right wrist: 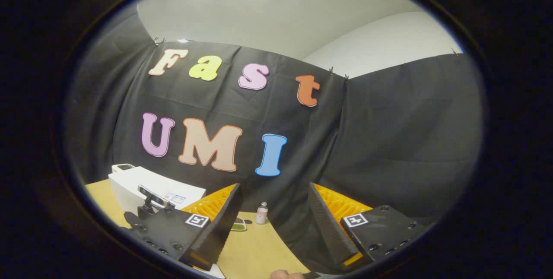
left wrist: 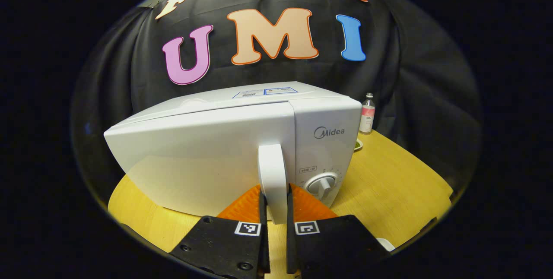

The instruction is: Open the microwave oven with the left hand, put the food in, and close the microwave oven.

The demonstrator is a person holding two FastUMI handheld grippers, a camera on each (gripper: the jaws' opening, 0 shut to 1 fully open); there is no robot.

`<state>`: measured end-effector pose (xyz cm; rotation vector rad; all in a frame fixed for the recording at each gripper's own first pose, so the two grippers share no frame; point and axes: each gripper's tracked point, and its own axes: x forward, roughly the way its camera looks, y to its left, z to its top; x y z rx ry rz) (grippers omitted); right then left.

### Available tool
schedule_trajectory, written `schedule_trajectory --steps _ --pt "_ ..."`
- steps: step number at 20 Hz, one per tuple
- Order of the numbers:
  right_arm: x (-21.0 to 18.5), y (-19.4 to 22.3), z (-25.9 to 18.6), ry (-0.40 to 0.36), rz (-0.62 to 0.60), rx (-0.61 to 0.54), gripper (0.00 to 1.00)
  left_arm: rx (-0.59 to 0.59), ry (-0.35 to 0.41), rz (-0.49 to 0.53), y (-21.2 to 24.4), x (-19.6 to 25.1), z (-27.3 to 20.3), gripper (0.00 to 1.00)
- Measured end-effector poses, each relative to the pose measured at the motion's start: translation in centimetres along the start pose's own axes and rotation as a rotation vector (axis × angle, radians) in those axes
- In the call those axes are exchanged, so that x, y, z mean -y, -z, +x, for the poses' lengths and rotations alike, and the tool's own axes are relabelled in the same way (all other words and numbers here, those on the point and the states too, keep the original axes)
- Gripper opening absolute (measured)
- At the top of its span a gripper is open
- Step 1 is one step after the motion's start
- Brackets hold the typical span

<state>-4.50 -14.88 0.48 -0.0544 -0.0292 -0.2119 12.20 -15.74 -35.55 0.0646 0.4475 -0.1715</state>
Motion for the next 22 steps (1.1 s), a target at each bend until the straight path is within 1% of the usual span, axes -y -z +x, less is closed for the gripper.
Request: schedule_trajectory --steps 3,7,12,14,16,18,22 --pt "-0.2 0.1 -0.3 -0.01 0.011 -0.004 0.96 -0.013 0.005 0.011 0.0 -0.1 0.0 0.14" --pt "-0.2 -0.3 -0.4 -0.012 0.026 -0.002 0.96 -0.051 0.019 -0.033 0.1 -0.1 -0.3 0.14" --pt "-0.6 0.1 -0.3 -0.012 0.023 -0.009 0.97 -0.058 0.04 -0.016 0.1 0.0 -0.6 0.14" --pt "-0.8 0.0 0.0 -0.012 0.02 -0.009 0.96 -0.062 0.059 -0.008 0.2 0.0 -0.7 0.13" --pt "-0.9 0.1 0.3 -0.008 0.016 -0.005 0.96 -0.091 0.063 -0.012 1.4 0.0 -1.8 0.13" --pt "-1.1 0.4 0.8 -0.004 0.025 -0.01 0.96 -0.033 0.078 0.017 1.4 -0.1 -4.4 0.12" --pt "-2.8 1.2 1.7 -0.042 0.032 -0.029 0.96 -0.045 0.124 -0.015 4.2 -1.8 -10.5 0.12"
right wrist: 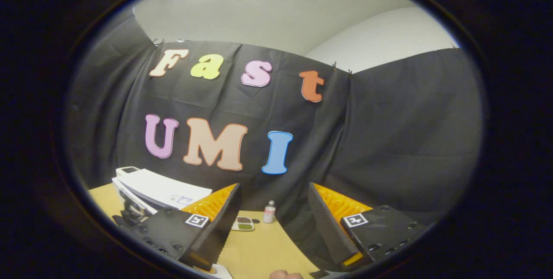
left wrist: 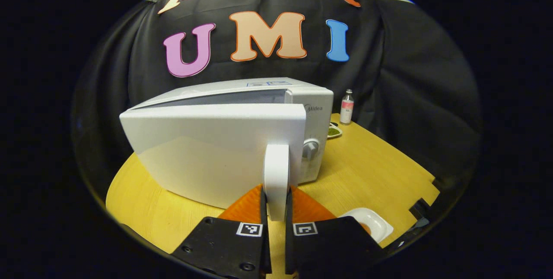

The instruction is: Open the microwave oven with the left hand, put the food in, and close the microwave oven.

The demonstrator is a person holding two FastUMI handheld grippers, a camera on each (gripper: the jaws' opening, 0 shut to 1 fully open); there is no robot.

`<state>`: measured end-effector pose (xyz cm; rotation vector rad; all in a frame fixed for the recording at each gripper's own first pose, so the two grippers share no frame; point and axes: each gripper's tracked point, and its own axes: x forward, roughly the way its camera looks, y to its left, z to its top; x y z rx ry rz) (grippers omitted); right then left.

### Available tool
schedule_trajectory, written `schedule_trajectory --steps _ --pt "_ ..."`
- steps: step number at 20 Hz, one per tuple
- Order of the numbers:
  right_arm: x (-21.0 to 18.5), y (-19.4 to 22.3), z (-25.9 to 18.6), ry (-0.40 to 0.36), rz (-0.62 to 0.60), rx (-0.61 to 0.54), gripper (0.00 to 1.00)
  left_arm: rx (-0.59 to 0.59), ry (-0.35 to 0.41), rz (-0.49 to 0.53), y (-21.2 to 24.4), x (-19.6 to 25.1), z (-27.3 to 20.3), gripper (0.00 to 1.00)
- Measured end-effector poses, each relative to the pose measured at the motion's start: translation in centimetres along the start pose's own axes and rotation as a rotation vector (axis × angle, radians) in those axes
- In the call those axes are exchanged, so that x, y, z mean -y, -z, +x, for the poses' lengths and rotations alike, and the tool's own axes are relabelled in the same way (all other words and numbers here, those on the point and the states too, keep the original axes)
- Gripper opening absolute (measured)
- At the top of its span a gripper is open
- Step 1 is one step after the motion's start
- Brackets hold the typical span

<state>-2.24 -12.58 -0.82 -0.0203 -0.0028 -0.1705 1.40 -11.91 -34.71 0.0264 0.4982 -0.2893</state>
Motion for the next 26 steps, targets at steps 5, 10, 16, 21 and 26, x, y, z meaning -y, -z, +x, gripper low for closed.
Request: schedule_trajectory --steps 5,10,16,21,26 --pt "-5.0 1.7 0.7 -0.103 0.042 -0.037 0.97 -0.014 -0.056 0.016 3.5 -4.0 -7.4 0.11" --pt "-10.3 3.7 0.5 -0.217 0.101 -0.081 0.97 -0.052 -0.142 -0.019 5.6 -8.7 -12.2 0.11" --pt "-14.8 9.5 -1.9 -0.264 0.106 -0.18 0.97 -0.074 -0.308 -0.07 8.1 -16.5 -17.0 0.11" --pt "-18.4 19.2 -4.4 -0.287 0.119 -0.319 0.97 -0.006 -0.293 -0.151 8.8 -19.7 -19.1 0.08" --pt "-20.0 31.3 -7.5 -0.288 0.089 -0.54 0.98 0.0 -0.277 -0.146 8.9 -20.6 -19.2 0.07"
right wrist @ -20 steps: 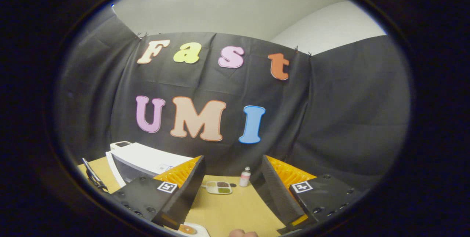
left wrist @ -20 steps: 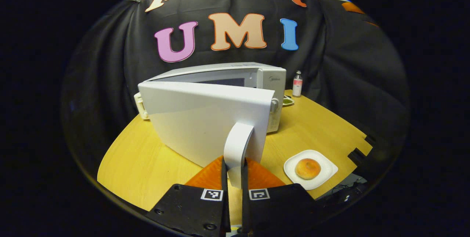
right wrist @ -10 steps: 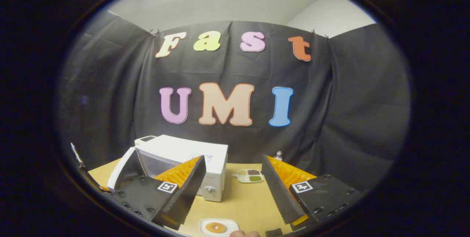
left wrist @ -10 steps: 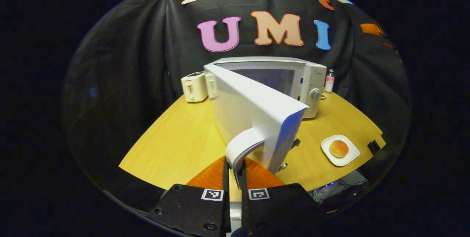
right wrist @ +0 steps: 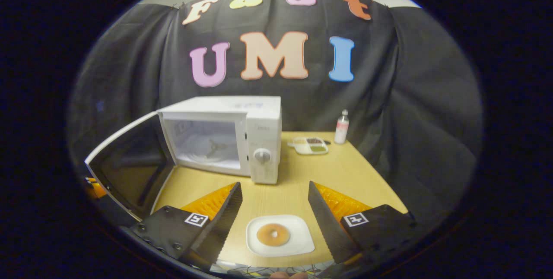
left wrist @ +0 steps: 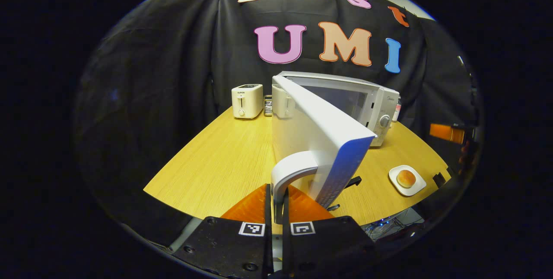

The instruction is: Open the microwave oven with the left hand, put the food in, and close the microwave oven.

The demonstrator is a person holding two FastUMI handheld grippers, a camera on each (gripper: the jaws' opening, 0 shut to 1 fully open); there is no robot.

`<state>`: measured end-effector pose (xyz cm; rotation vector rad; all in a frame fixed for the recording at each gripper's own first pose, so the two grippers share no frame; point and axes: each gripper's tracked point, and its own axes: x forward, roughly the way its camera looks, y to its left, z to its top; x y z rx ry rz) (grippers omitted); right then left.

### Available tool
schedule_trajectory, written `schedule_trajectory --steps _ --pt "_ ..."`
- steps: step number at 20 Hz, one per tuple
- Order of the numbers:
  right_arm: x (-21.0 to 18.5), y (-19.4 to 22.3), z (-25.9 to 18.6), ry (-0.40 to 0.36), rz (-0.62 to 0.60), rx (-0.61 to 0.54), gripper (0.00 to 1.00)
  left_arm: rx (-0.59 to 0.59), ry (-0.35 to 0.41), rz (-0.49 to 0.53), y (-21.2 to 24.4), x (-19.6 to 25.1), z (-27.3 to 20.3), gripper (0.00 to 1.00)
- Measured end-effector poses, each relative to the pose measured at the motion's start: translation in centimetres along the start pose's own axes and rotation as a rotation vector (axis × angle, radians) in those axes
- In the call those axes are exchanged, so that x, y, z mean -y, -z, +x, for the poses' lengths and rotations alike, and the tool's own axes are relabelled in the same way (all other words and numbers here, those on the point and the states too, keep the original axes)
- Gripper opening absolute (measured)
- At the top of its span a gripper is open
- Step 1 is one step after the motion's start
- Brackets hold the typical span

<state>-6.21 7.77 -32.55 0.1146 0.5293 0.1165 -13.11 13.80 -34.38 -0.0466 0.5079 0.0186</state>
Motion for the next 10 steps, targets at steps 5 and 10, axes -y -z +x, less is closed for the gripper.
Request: schedule_trajectory --steps 5,10 --pt "-0.2 8.1 2.3 0.006 0.0 -0.174 0.98 0.006 -0.007 -0.01 0.2 -0.1 0.1 0.07" --pt "0.5 11.6 4.2 0.022 -0.023 -0.267 0.98 0.007 -0.012 -0.011 0.3 0.0 0.0 0.07"
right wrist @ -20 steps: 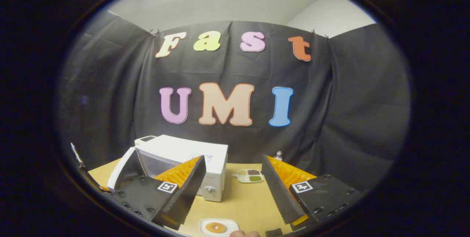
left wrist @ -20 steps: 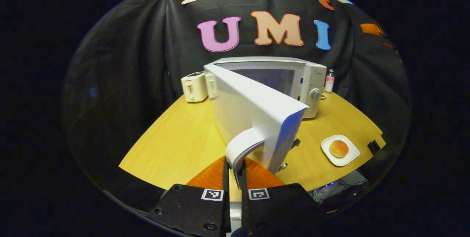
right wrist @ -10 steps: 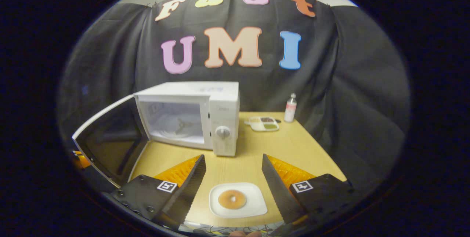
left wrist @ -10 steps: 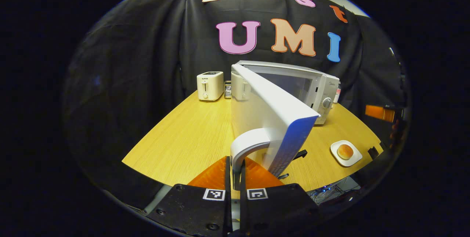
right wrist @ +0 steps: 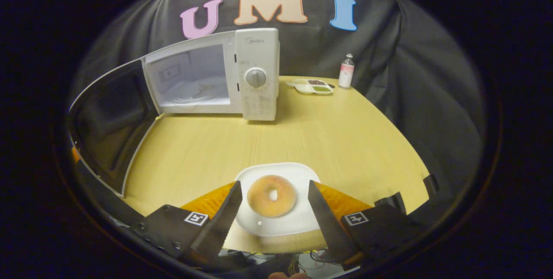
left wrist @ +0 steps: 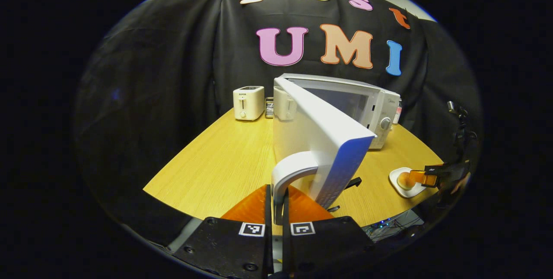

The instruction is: Open the microwave oven with the left hand, put the food in, and close the microwave oven.

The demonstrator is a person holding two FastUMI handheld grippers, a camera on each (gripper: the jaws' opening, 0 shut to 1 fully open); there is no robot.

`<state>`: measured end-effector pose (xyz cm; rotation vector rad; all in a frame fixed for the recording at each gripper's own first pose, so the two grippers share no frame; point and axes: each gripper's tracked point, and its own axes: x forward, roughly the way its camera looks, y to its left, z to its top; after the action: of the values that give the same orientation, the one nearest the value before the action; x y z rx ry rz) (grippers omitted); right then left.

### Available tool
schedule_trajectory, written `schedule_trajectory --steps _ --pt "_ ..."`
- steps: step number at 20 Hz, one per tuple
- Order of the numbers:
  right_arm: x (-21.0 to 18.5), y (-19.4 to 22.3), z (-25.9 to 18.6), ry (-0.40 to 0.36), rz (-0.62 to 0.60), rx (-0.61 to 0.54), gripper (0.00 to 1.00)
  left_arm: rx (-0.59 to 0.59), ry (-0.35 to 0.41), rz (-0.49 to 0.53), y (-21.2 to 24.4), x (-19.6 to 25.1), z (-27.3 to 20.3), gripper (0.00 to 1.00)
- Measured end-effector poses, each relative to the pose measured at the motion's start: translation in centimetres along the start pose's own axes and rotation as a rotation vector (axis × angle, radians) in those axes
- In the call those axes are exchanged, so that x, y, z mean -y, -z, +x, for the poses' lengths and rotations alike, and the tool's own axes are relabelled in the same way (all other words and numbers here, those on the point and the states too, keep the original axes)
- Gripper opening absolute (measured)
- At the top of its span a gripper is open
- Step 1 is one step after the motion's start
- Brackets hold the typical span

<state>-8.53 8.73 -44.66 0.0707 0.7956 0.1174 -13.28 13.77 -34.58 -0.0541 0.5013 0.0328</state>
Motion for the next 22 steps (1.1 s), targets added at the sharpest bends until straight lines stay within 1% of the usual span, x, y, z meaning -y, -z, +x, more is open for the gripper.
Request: schedule_trajectory --steps 4,6,9,11,12,13,14,15,16,17,18,19,22 --pt "-0.4 1.6 1.4 -0.002 -0.005 -0.053 0.98 -0.001 -0.003 -0.004 -0.1 0.0 0.0 0.08" --pt "-0.4 2.4 1.8 0.004 0.012 -0.078 0.98 -0.002 -0.002 -0.001 0.0 0.0 0.0 0.1" --pt "-0.6 3.5 2.7 -0.006 0.045 -0.113 0.98 -0.001 0.002 0.012 0.0 0.0 0.0 0.11" --pt "-1.0 3.8 3.0 -0.024 0.072 -0.125 0.98 0.002 -0.002 0.01 0.0 -0.2 0.0 0.18" --pt "-1.0 3.7 3.0 -0.022 0.081 -0.119 0.96 0.002 -0.004 0.006 -0.1 -0.2 0.2 0.29" --pt "-1.1 3.5 3.1 -0.023 0.085 -0.118 0.92 0.001 -0.005 0.003 -0.1 -0.3 0.1 0.34" --pt "-1.2 3.5 3.4 -0.025 0.084 -0.116 0.94 0.002 -0.009 0.002 -0.1 -0.3 0.1 0.53" --pt "-1.3 3.5 3.2 -0.025 0.079 -0.113 0.85 -0.006 -0.004 0.002 0.2 -0.2 0.2 0.63" --pt "-1.3 3.2 3.2 -0.023 0.076 -0.108 0.85 -0.013 -0.006 0.006 0.5 -0.3 0.4 0.75" --pt "-1.5 3.3 3.3 -0.028 0.077 -0.109 0.8 -0.019 -0.012 0.012 0.6 -0.3 0.3 0.77" --pt "-1.7 3.2 3.4 -0.034 0.078 -0.11 0.8 -0.019 -0.016 0.016 0.7 -0.4 0.4 0.77" --pt "-1.7 3.1 3.4 -0.036 0.076 -0.11 0.85 -0.019 -0.016 0.014 0.8 -0.3 0.4 0.77" --pt "-2.1 2.8 3.2 -0.047 0.073 -0.104 0.85 -0.02 -0.01 -0.022 0.9 -0.4 0.2 0.76"
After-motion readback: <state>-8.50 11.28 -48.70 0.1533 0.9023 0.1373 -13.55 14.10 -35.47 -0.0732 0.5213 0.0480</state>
